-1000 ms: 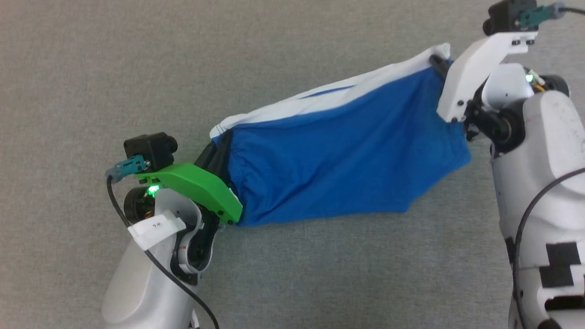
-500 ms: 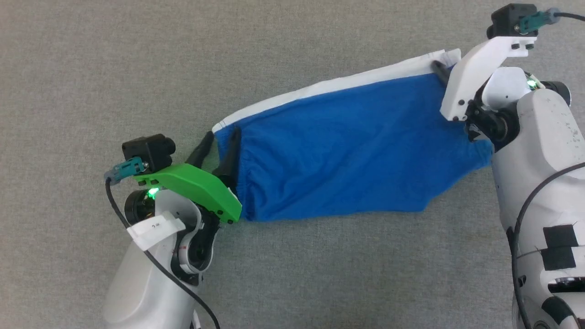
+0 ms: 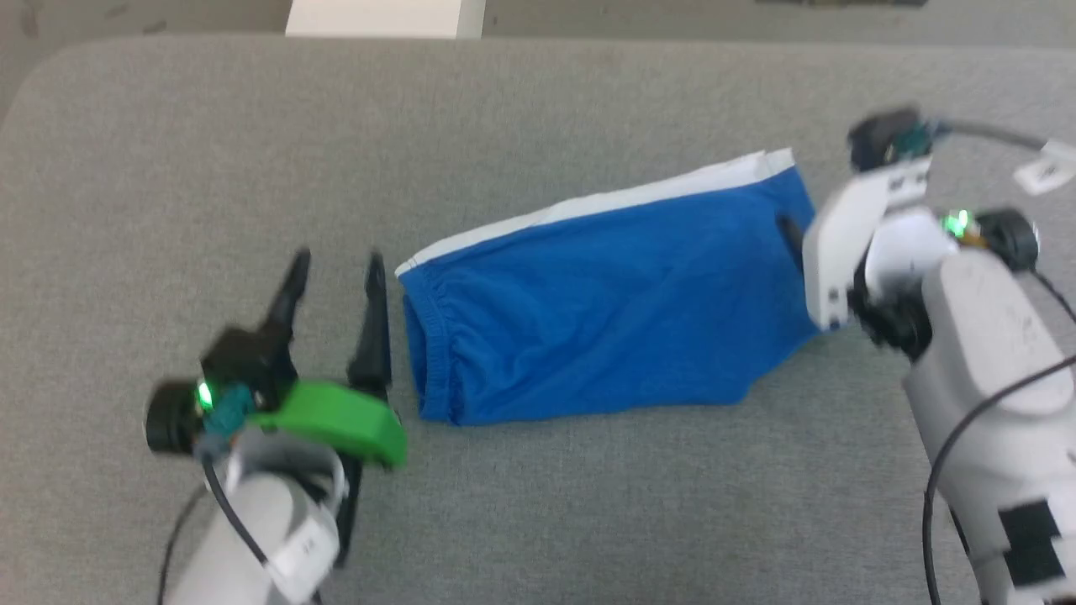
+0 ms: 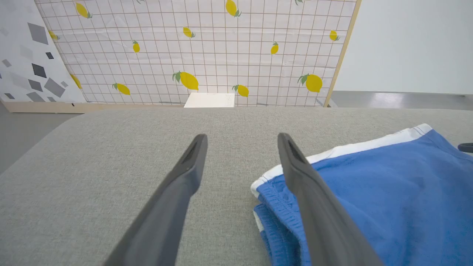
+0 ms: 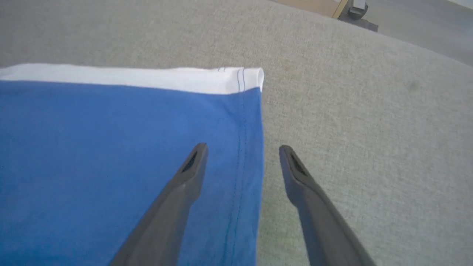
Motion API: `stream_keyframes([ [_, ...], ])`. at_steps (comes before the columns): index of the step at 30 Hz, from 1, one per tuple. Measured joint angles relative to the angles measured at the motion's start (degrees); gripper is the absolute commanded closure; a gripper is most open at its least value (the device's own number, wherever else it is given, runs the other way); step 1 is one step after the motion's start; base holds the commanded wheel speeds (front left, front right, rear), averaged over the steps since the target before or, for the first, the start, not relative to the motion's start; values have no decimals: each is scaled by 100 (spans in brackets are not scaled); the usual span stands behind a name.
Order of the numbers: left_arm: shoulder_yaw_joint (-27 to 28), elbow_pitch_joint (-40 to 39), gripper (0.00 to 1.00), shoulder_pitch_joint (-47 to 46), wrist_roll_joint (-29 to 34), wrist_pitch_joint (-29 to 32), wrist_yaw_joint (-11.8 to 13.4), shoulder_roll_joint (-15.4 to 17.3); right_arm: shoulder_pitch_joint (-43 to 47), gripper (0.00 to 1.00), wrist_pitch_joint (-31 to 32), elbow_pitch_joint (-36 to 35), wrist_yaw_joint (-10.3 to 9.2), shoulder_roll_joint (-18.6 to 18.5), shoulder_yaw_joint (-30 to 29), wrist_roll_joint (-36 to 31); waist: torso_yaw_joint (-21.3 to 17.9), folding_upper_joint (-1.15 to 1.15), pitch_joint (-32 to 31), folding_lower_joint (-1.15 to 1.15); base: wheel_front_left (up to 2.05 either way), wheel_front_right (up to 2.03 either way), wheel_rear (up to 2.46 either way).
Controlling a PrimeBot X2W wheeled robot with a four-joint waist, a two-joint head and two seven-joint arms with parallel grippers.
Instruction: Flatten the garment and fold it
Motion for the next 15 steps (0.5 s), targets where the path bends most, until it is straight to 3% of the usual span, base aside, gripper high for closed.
stream_keyframes([
  [5,-102,-205,0,450,-19,138,115,-38,486,0,625,-382,0,-121,71,-113,-48,0,-246,0,0,0,0],
  [15,-288,-336,0,443,-51,302,133,-77,638,0,801,-477,-1,10,-66,-563,140,0,5,0,0,0,0],
])
